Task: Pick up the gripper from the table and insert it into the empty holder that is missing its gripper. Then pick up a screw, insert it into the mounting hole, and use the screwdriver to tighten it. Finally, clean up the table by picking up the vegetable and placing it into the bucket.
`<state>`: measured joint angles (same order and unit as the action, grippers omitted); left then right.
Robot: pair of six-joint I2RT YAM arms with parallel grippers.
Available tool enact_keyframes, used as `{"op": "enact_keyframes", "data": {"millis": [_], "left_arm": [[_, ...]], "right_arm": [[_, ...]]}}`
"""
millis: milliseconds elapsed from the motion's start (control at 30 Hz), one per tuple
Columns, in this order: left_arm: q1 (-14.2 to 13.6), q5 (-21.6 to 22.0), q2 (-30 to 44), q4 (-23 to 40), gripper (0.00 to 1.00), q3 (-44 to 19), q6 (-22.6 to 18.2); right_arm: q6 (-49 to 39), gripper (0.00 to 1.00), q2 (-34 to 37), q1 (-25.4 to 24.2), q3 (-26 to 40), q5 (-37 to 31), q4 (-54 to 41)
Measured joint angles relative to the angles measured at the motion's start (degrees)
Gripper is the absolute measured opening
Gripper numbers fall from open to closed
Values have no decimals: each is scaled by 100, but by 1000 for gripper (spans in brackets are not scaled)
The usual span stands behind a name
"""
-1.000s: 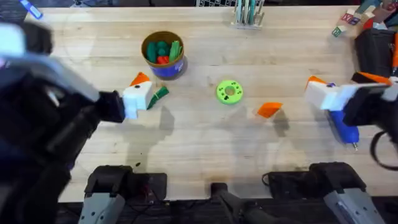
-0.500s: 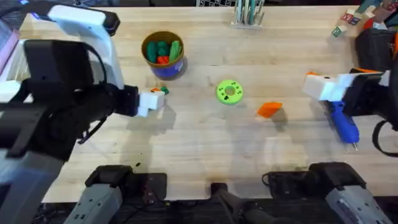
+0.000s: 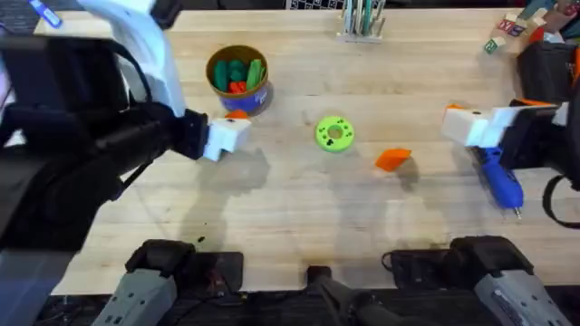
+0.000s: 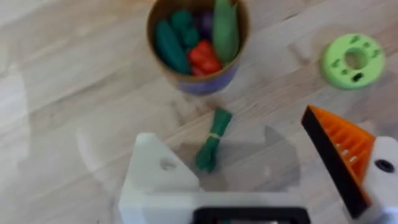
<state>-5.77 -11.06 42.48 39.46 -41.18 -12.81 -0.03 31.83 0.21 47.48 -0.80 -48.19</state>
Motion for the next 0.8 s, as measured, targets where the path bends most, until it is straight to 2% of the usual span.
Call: {"op": "enact_keyframes", "data": {"millis": [33, 167, 267, 433, 600, 800], "left_arm": [[-138, -124, -107, -51, 977, -71, -15], [-673, -550, -488, -448, 986, -163, -50], [-873, -718, -586, -767, 985, -164, -59], [-943, -862, -572, -1261, 985, -164, -71], [-947, -1039, -577, -1147, 985, -163, -71], [-947, -1379, -572, -1173, 985, -164, -71]], "right_arm": [[0, 970, -2, 0, 0, 0, -57], [0, 969, -1, 0, 0, 0, -360], [0, 971, -2, 0, 0, 0, -661], [0, 970, -1, 0, 0, 0, -1219], [0, 971, -2, 0, 0, 0, -1796], [0, 969, 0, 0, 0, 0, -1846]]}}
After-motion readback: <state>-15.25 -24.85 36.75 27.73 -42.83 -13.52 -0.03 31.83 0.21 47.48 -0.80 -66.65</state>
